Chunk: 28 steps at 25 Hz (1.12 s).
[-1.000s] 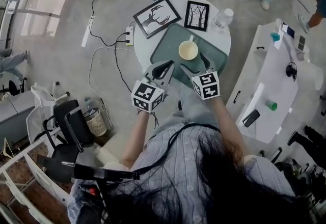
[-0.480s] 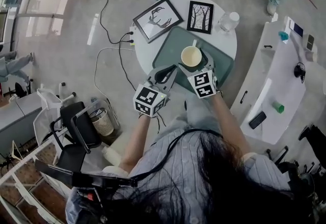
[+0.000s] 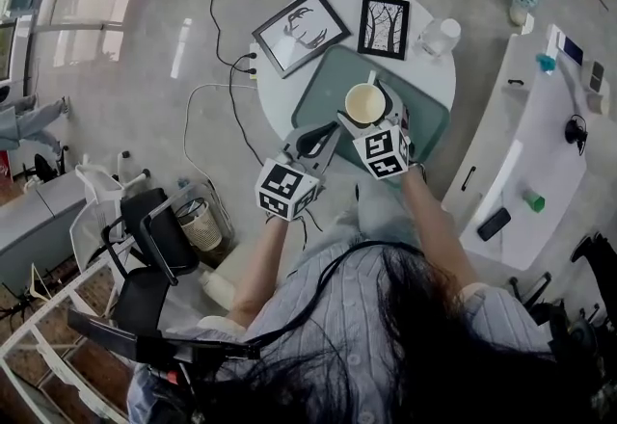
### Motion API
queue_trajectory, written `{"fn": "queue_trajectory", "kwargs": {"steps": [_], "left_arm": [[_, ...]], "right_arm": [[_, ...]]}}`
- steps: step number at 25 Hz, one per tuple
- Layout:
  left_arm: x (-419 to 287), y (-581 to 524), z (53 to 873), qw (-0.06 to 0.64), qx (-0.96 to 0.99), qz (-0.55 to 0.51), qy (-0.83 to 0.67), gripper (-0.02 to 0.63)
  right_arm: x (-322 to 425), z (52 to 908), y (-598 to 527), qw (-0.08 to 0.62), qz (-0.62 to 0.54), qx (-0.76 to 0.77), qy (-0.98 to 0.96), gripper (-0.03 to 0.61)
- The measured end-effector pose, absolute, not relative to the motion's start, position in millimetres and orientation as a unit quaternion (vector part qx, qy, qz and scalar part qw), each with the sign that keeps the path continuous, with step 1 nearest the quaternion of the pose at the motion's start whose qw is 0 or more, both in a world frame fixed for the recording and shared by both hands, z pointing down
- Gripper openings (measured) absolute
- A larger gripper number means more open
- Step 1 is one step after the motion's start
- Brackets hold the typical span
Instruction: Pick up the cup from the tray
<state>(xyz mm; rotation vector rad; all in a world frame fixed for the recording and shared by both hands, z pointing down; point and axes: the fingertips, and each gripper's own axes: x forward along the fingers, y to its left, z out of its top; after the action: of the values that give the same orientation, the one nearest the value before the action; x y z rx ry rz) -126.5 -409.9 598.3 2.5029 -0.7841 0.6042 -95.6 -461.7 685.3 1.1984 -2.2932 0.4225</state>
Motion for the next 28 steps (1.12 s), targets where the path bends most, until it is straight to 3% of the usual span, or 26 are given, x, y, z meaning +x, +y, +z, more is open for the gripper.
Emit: {"fn": "queue_trajectory", "kwargs": {"steps": [11, 28], "left_arm": [[-127.6, -405.9, 594.4, 0.220, 0.905, 0.221, -0.288, 0.017], [-152.5, -375.4, 563.6, 0.199, 0.903, 0.190, -0.331, 0.017]], "right_arm": [[-93.5, 683.6, -461.1, 0.279, 0.144, 0.431, -0.846, 0.433], [-97.3, 602.8, -424.5, 0.216, 0.149, 0.442, -0.858, 0.433]]}}
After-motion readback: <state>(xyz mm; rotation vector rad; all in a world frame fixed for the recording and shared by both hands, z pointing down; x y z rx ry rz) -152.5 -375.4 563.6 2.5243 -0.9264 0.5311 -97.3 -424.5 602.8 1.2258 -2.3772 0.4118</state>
